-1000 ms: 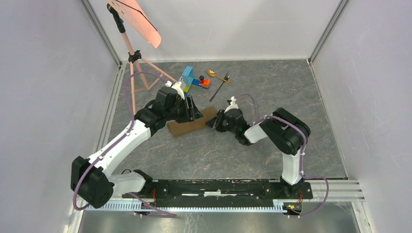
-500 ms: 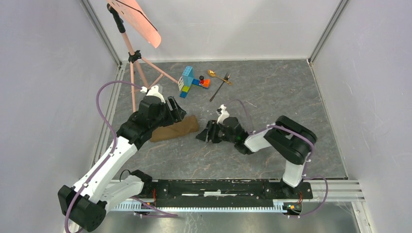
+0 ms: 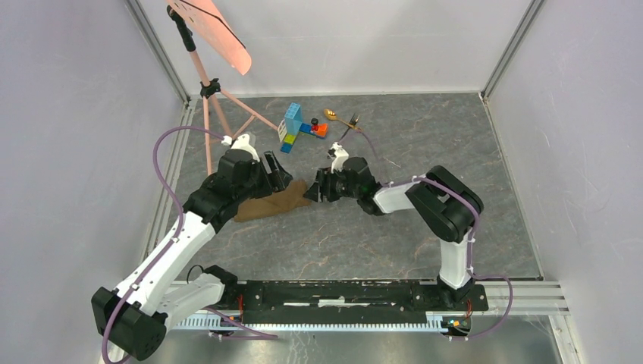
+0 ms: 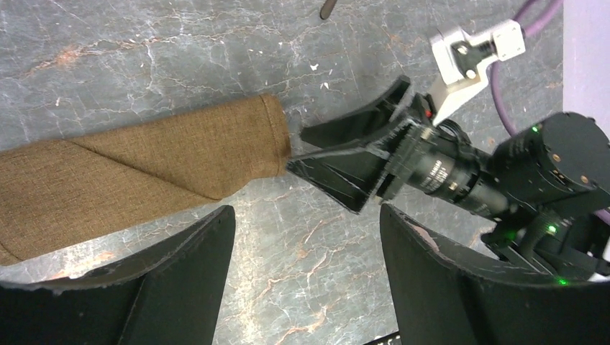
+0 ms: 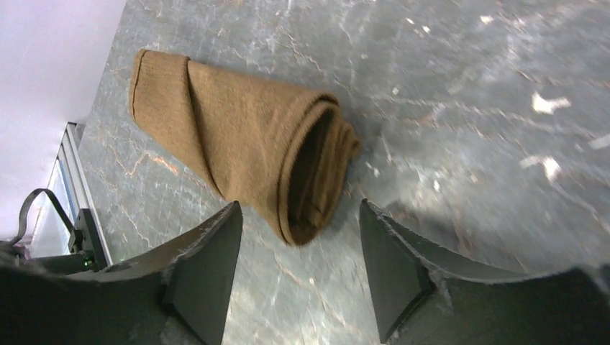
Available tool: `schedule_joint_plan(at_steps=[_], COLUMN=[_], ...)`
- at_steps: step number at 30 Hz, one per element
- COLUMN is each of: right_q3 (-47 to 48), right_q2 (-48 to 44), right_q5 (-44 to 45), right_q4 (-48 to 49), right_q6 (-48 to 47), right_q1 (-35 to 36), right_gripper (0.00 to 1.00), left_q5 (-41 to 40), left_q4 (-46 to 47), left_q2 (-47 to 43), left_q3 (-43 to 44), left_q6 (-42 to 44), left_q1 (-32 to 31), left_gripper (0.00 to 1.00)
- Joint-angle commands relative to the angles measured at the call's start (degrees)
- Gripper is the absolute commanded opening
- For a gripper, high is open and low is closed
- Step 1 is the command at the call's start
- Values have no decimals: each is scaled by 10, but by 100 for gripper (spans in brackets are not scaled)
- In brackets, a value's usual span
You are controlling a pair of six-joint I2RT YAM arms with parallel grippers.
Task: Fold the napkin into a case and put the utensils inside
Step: Move the smaller rectangle folded napkin to the center of the board.
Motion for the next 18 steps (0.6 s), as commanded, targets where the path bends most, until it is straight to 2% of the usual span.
schedule_joint_plan(at_steps=[1, 4, 9, 10, 12, 15, 17, 18], right_q3=[67, 80, 50, 56, 83, 116, 156, 180], right_q2=[44, 58, 61, 62, 60, 13, -18, -29], right_q5=[-18, 21, 100, 114, 107, 104, 99, 98], right_q4=[4, -34, -58, -73, -103, -150, -214, -251], right_q6=[-11, -24, -28, -37, -50, -84, -131, -161], right_q1=[20, 44, 86, 95, 99, 84, 70, 59], right_gripper=[64, 51, 23, 22, 29, 59, 71, 75], left_q5=[17, 18, 5, 0, -9, -13, -12, -11], left_q4=[12, 14, 5, 4, -1, -9, -11, -11], left_q2=[2, 0, -8, -9, -10, -10, -14, -16], left_q3=[12, 13, 23, 24, 29, 40, 45, 48], left_q6=[4, 3, 12, 14, 19, 26, 28, 31], left_q1=[2, 1, 1, 2, 1, 2, 2, 2], left_gripper=[80, 80, 81, 81, 81, 82, 82, 82])
